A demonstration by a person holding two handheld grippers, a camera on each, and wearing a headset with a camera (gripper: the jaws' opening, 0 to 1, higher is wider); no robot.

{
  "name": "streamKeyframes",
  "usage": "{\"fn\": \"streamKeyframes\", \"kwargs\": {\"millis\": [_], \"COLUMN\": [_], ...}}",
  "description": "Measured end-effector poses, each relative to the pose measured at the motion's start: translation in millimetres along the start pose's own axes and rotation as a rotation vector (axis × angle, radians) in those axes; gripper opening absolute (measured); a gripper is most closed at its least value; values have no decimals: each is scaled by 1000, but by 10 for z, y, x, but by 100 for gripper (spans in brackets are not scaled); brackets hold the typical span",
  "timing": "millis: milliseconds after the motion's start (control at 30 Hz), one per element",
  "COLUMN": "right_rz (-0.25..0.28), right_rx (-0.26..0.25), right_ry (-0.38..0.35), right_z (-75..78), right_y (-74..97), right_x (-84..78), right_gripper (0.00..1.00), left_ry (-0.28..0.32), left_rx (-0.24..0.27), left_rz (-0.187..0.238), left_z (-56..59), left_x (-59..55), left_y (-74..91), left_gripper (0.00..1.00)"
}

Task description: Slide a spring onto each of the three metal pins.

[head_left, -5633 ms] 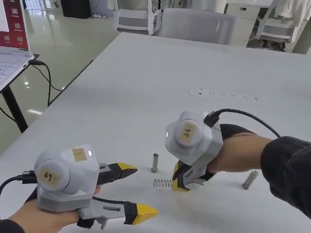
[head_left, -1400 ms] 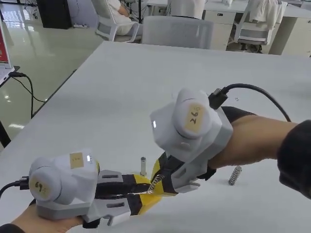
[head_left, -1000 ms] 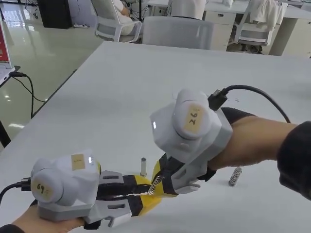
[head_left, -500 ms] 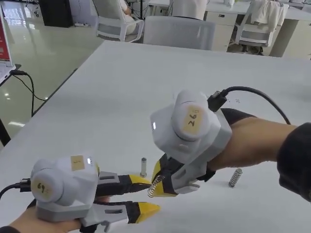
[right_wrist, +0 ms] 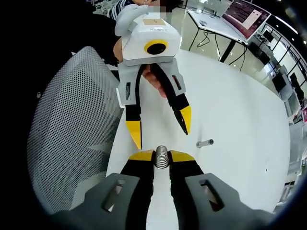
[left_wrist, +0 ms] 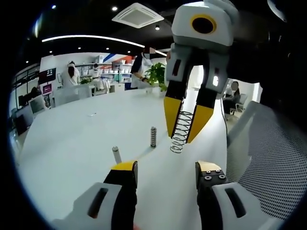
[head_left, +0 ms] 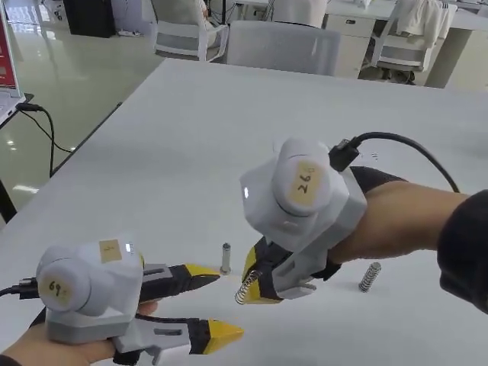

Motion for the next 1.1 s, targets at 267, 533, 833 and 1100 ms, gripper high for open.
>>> {"fn": "streamKeyframes", "kwargs": {"millis": [267, 533, 833, 1100], "right_rz": [-4, -4, -9, -16], "right_rx": [-6, -11, -15, -25], "right_ry": [-1, -5, -8, -15], "right_z": [32, 54, 92, 168], "right_y": [18, 50, 77, 124], "right_x": [-1, -8, -9, -26], "right_gripper": [13, 13, 13, 13], "left_ry": [18, 30, 42, 48], "left_rx": [33, 66, 87, 97], "left_rz": [1, -5, -4, 2], "left_z": [-64, -109, -132, -146], "left_x": [-9, -24, -31, -33], "left_y": [25, 51, 64, 81], "left_gripper": [57, 65, 71, 75]}}
Point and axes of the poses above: the centre of the closed fingertips' face, and the gripper's own axes: y roughly backward along the fingers, z roughly to its right, x roughly out of its top, the point moved 9 cm from there along y, roughly backward along the fingers, and after that the axes turned 7 degrees about x, right-handed, at the moved point
